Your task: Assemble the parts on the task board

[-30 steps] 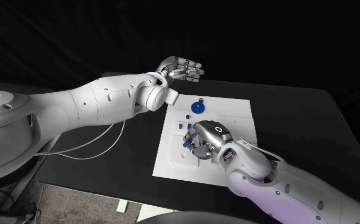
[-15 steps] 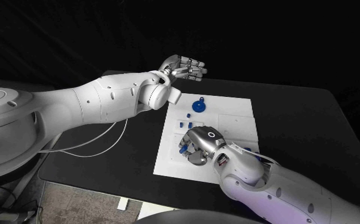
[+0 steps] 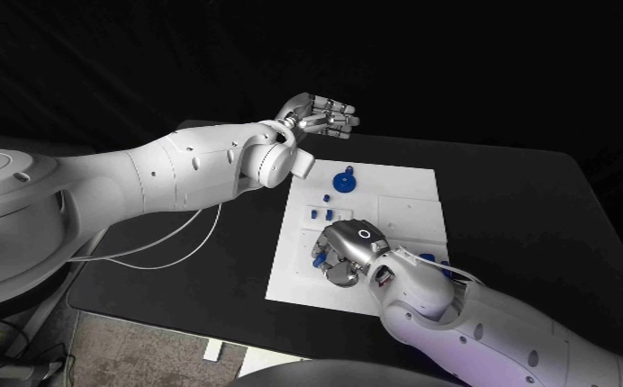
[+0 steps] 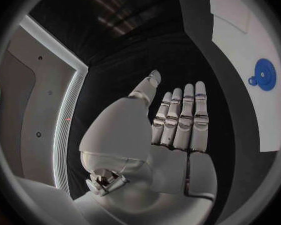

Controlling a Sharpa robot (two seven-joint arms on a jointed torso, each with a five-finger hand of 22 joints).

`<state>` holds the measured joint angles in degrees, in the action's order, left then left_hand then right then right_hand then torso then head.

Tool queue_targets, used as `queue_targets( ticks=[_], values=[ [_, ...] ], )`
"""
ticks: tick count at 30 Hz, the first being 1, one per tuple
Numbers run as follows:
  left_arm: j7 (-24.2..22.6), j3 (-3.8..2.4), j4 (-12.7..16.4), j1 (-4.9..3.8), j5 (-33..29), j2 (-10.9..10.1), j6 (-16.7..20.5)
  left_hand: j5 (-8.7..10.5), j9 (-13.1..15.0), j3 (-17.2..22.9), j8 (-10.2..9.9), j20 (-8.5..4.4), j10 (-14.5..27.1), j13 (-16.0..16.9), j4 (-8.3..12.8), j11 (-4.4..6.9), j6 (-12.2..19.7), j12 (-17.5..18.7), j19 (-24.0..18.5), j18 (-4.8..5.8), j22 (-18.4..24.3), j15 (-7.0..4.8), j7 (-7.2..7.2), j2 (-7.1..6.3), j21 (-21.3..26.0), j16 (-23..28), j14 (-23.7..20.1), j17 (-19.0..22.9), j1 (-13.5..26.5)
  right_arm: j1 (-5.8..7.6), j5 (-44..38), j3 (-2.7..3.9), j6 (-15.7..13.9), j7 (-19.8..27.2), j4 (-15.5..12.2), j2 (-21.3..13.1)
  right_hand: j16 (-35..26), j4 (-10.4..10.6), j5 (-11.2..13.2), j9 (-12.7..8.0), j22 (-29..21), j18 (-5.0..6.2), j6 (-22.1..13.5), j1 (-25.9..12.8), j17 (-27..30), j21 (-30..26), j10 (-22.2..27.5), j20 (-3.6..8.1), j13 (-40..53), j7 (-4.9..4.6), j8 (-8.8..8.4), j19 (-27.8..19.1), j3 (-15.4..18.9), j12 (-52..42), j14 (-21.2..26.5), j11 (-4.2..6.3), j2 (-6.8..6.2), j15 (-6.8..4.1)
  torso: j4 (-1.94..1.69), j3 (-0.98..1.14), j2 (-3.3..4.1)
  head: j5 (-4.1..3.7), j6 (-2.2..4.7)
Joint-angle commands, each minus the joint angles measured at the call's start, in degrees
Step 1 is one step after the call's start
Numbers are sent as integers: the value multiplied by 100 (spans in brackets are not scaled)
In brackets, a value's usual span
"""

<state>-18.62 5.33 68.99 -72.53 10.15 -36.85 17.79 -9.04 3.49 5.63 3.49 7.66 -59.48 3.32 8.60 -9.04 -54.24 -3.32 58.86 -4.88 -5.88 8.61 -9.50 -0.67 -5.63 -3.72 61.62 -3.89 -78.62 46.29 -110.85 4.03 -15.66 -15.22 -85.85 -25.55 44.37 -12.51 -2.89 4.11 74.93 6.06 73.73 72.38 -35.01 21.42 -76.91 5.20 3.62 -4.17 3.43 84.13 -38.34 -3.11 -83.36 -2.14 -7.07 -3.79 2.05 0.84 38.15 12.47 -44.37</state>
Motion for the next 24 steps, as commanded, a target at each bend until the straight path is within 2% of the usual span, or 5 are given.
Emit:
queue_targets(
  ticks=[1, 24],
  values=[
    [-43, -6, 5, -3, -35, 9, -76, 35, -4, -21, 5, 5, 36, 3, -3, -9, 48, -29, 13, -48, 5, 3, 5, 53, -17, 22, -30, 3, 22, 0, -145, -4, 137, -54, 3, 4, 20, -26, -9, 12, 147, -22, 29, -17, 9, -28, -174, 26, 4, -2, 25, 126, -4, -33, 18, 113, 39, -35, 2, 2, -2, 7, -6],
    [-50, -6, -4, -3, -35, 4, -105, 35, -5, -36, 3, 10, 45, 2, 4, -12, 64, -28, 9, -49, 22, 7, 4, 54, -21, 23, -43, 4, 29, -1, -371, -34, 275, -247, 99, 39, 36, -53, -10, 12, 173, -19, 32, -21, 24, -15, -179, 27, 5, -1, 25, 135, -35, -34, 23, 112, 40, -34, -5, 1, 1, -1, -18]
  ],
)
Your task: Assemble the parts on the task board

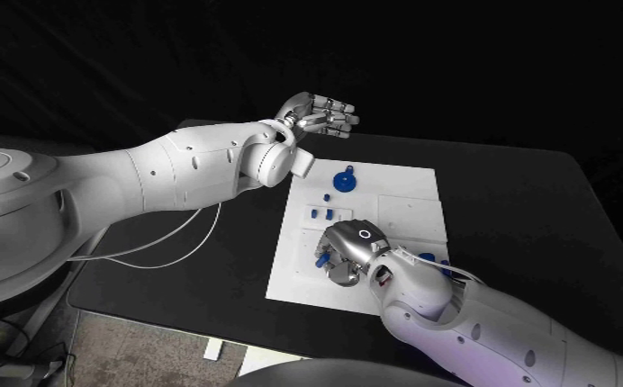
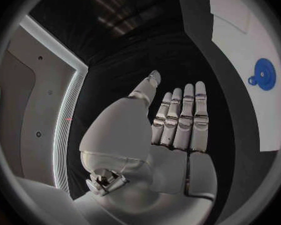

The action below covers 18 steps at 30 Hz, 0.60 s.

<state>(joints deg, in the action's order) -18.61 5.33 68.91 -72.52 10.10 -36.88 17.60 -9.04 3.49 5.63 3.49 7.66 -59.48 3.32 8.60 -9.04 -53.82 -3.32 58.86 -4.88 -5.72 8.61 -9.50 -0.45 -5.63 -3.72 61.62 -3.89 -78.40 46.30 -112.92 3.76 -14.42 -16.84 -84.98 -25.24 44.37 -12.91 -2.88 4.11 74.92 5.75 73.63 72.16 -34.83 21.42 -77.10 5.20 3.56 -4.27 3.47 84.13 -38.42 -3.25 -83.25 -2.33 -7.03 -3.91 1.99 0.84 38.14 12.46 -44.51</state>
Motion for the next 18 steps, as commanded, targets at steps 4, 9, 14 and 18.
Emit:
queue_targets(
  ticks=[4, 9, 14, 18],
  values=[
    [-53, -6, 3, -3, -30, 7, -89, 35, -4, -36, 3, 10, 45, 2, 4, -12, 22, -28, 9, -49, 5, 7, 3, 32, -21, 23, -43, 4, 7, -2, -203, -13, 195, -111, 13, 20, 45, -26, -10, 12, 185, 13, 46, -3, 13, -12, -163, 26, 11, 10, 22, 136, -45, -20, 15, 131, 26, -23, 6, -1, -1, -1, -3],
    [-53, -6, 0, -3, -30, 15, -91, 35, -4, -36, 3, 10, 45, 2, 4, -12, 22, -28, 9, -49, 5, 7, 3, 32, -21, 23, -43, 4, 7, -2, -221, -33, 233, -115, 17, 67, 45, -26, -10, 12, 185, 13, 46, -3, 13, -12, -163, 26, 11, 10, 22, 136, -45, -20, 15, 131, 26, -23, 5, 0, -1, -4, -4],
    [-52, -6, 0, -3, -30, 21, -93, 35, -4, -36, 3, 10, 45, 2, 4, -12, 22, -28, 9, -49, 5, 7, 3, 32, -21, 23, -43, 4, 7, -1, -247, -96, 312, -133, 40, 126, 48, -28, -11, 11, 187, 14, 43, -5, 19, -21, -158, 25, 10, 8, 21, 132, -44, -19, 17, 129, 29, -21, 1, 1, 0, -14, -5],
    [-50, -6, -1, -3, -30, 25, -94, 35, -4, -36, 3, 10, 45, 2, 4, -12, 22, -28, 9, -49, 5, 7, 3, 32, -21, 23, -43, 4, 7, 1, -302, -146, 398, -182, 78, 182, 48, -28, -11, 11, 187, 14, 43, -5, 19, -21, -158, 25, 10, 8, 21, 132, -44, -19, 17, 129, 29, -21, 0, -3, 0, -25, -7]
  ],
)
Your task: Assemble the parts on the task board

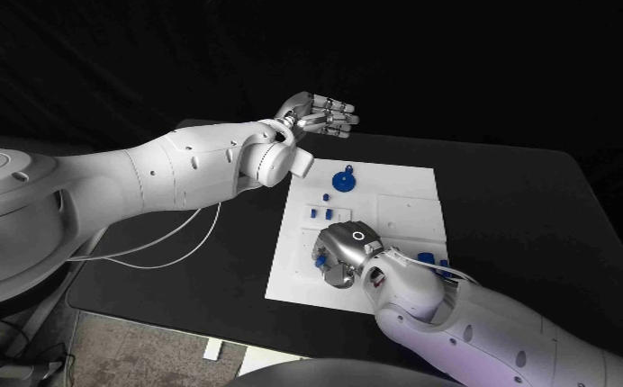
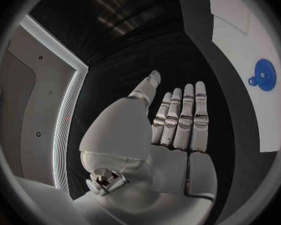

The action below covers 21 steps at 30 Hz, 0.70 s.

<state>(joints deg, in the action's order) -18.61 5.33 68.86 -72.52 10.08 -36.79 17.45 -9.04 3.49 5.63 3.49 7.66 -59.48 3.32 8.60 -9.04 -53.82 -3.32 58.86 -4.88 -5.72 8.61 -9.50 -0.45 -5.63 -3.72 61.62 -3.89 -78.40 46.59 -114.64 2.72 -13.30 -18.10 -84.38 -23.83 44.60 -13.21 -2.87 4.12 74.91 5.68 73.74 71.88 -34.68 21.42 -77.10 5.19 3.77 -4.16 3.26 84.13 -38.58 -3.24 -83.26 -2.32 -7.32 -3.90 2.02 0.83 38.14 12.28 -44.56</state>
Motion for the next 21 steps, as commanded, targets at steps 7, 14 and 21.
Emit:
queue_targets(
  ticks=[7, 14, 21],
  values=[
    [-46, -6, 3, -4, -28, 21, -85, 35, -5, -36, 4, 10, 45, 2, 4, -12, 22, -28, 9, -49, 6, 7, 4, 32, -21, 23, -43, 4, 7, -23, -170, -78, 385, -144, 55, 124, 22, -1, -12, 8, 181, 24, 21, 24, 17, -67, -146, 22, -11, -7, 40, 120, -23, -19, 26, 124, 60, -18, -4, -7, 1, -15, -8],
    [-42, -6, 2, -4, -28, 23, -95, 35, -5, -36, 4, 10, 45, 2, 4, -12, 22, -28, 9, -49, 6, 7, 4, 32, -21, 23, -43, 4, 7, -19, -134, -100, 408, -154, 88, 167, 0, 4, -71, 0, 162, 32, -44, 8, 45, -164, -71, 7, -14, -29, 36, 95, 2, -17, 35, 100, 32, -1, -4, -7, 0, -16, -10],
    [-37, -6, 2, -4, -28, 14, -99, 43, -5, -47, 4, 13, 48, 2, -2, -13, 27, -28, 7, -50, 18, 9, 3, 34, -22, 22, -48, 3, 9, -18, 13, -112, 292, -165, 93, 149, 10, 115, -335, -28, 75, 87, -450, -80, 79, -338, 389, -80, -25, -112, 35, 110, 432, -19, 37, -24, -102, 87, 2, -2, -1, -19, -8]
  ],
)
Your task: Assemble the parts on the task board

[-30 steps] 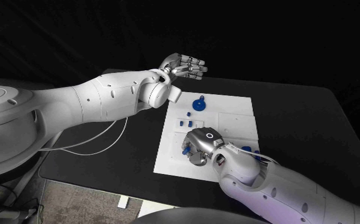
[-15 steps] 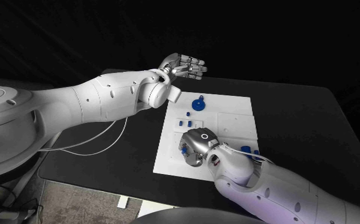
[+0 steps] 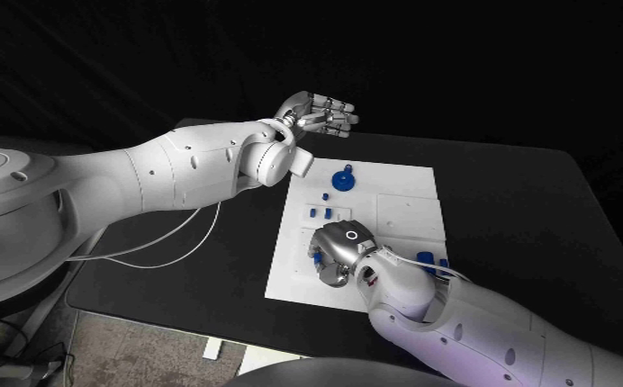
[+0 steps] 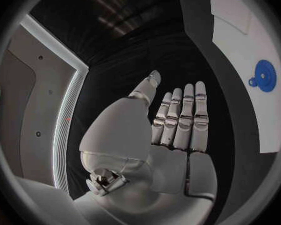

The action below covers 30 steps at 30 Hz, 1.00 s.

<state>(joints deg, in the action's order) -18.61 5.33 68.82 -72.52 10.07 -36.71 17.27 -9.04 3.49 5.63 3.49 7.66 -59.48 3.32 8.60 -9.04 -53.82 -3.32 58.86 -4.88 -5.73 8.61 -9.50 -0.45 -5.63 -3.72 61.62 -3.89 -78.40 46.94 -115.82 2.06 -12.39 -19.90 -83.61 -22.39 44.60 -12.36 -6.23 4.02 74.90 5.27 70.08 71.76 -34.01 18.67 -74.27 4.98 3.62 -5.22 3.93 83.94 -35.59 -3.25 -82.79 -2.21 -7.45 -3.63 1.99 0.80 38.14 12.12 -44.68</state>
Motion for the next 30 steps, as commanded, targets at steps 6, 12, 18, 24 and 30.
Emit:
queue_targets(
  ticks=[6, 12, 18, 24, 30],
  values=[
    [-35, -6, 5, -4, -27, 1, -87, 57, -4, -58, 4, 15, 51, 2, -11, -13, 31, -29, 7, -50, 29, 11, 2, 37, -24, 23, -53, 3, 18, -53, 222, -49, -60, -1, -7, -23, 5, 115, 30, -28, -83, 195, -338, -123, 66, -313, 586, -152, -18, -69, -35, 165, 455, -15, -14, -177, -288, 157, 7, 10, -2, -13, 12],
    [-38, -6, 8, -4, -35, -4, -98, 57, -4, -58, 4, 15, 51, 2, -11, -13, 31, -29, 7, -50, 29, 11, 2, 37, -24, 23, -53, 3, 18, -53, 328, -49, -525, 68, -47, -54, 29, 141, -68, -39, -264, 280, -598, 55, 147, -455, 896, -222, -21, -84, -37, 219, 948, -11, -27, -251, -355, 211, 12, 11, -2, -76, 39],
    [-45, -6, 10, -4, -46, -10, -104, 125, -4, -87, 5, 20, 56, 3, -41, -16, 36, -29, 6, -49, 36, 15, 3, 30, -21, 22, -58, 3, 44, -53, 405, -49, -926, 141, -138, -119, 59, 149, -66, -39, -337, 294, -639, 95, 187, -436, 932, -221, -20, -81, -36, 220, 1087, -13, -17, -256, -367, 204, 5, 12, 0, -103, 49],
    [-45, -6, 4, -4, -49, -19, -100, 125, -4, -87, 5, 20, 56, 3, -41, -16, 36, -29, 6, -49, 36, 15, 3, 30, -21, 22, -58, 3, 44, -53, 534, -47, -1406, 228, -277, -229, 98, 204, -81, -42, -372, 297, -709, 118, 200, -326, 919, -212, -20, -81, -39, 230, 1198, -11, -26, -252, -376, 195, 14, 16, -5, -149, 76],
    [-44, -6, 6, -4, -50, -22, -106, 125, -4, -87, 5, 20, 56, 3, -41, -16, 36, -29, 6, -49, 36, 15, 3, 30, -21, 22, -58, 3, 44, -51, 717, 34, -1650, 305, -498, -392, 134, 293, -78, -41, -421, 311, -751, 139, 207, -278, 925, -218, -19, -73, -36, 222, 1319, -13, -17, -250, -398, 197, 10, 19, -4, -178, 91]
  ],
)
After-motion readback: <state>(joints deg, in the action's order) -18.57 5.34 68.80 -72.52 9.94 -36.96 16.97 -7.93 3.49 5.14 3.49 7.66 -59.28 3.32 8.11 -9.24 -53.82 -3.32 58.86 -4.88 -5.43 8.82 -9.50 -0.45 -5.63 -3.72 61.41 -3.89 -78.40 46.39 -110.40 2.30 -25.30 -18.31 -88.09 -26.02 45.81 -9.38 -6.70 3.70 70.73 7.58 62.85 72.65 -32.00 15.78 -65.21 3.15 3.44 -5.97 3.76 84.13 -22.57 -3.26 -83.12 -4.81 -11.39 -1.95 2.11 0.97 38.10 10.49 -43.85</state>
